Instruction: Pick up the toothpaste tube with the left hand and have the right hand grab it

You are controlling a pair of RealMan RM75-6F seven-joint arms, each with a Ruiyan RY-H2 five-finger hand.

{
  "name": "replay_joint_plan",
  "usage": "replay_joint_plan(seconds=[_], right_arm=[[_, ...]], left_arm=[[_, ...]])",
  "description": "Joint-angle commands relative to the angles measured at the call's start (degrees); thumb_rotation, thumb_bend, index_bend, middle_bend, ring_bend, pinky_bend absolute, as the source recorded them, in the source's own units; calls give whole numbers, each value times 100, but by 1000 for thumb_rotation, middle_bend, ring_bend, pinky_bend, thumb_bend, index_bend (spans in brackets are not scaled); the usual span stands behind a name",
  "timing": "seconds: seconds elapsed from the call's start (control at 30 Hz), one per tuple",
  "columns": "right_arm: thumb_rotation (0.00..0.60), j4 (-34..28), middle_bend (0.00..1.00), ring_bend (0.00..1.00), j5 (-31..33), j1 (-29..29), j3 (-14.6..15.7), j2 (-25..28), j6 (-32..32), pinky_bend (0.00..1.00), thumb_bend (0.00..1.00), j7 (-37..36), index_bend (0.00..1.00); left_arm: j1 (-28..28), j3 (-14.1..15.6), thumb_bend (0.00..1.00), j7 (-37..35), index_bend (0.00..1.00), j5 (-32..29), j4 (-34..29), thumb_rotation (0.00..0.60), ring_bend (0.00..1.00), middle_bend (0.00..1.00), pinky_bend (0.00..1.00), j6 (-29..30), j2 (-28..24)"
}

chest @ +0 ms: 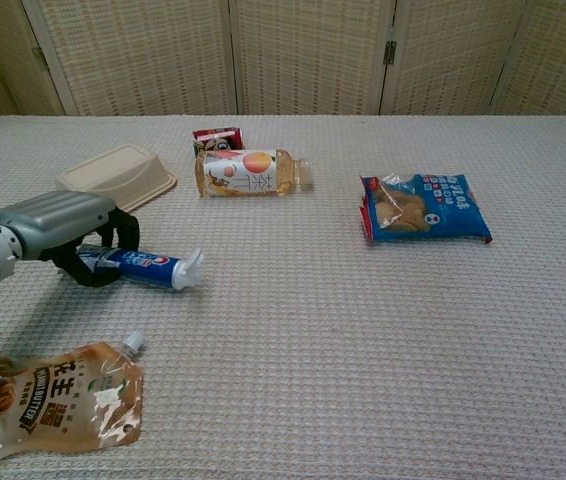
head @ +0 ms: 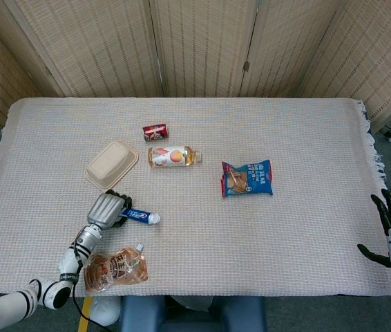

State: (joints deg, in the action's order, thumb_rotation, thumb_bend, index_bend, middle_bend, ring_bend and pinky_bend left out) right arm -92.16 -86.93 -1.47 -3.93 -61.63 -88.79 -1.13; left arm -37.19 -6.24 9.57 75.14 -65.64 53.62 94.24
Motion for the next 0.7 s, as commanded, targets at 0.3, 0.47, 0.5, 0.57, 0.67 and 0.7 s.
replay_joint_plan(seconds=[0.3,0.47,0.5,0.57,0.67,0.7], right_arm=[[600,-138,33,78,-331,-80,54,93,-22,0,136,29,0],[600,-492,58,86,-830,-331,119,341,146,0,136,-43,23],[600,-577,63,88,-925,-394,121,392,192,0,136,-16,32],[600,-768,71,90,-1130,-544,110,490,305,0,136,88,47],[600,-1135,102,93,-1426,-891,56,599,640,0,141,210,121],[600,-1246,107,94,-1493,-1009,33,617,769,0,145,236,140]], left_arm=[[33,241,785,-2138,703,897,642,600,646,708,543,423,-4],[30,273,800,-2538,725,1250,347,600,671,732,582,864,-217],[20,268,801,-2553,727,1294,252,600,673,734,587,917,-266],[-3,252,802,-2529,729,1360,34,600,675,735,593,999,-363],[-69,218,803,-2390,734,1380,-387,600,680,739,596,973,-525],[-94,206,804,-2332,736,1367,-520,600,684,742,596,934,-573]])
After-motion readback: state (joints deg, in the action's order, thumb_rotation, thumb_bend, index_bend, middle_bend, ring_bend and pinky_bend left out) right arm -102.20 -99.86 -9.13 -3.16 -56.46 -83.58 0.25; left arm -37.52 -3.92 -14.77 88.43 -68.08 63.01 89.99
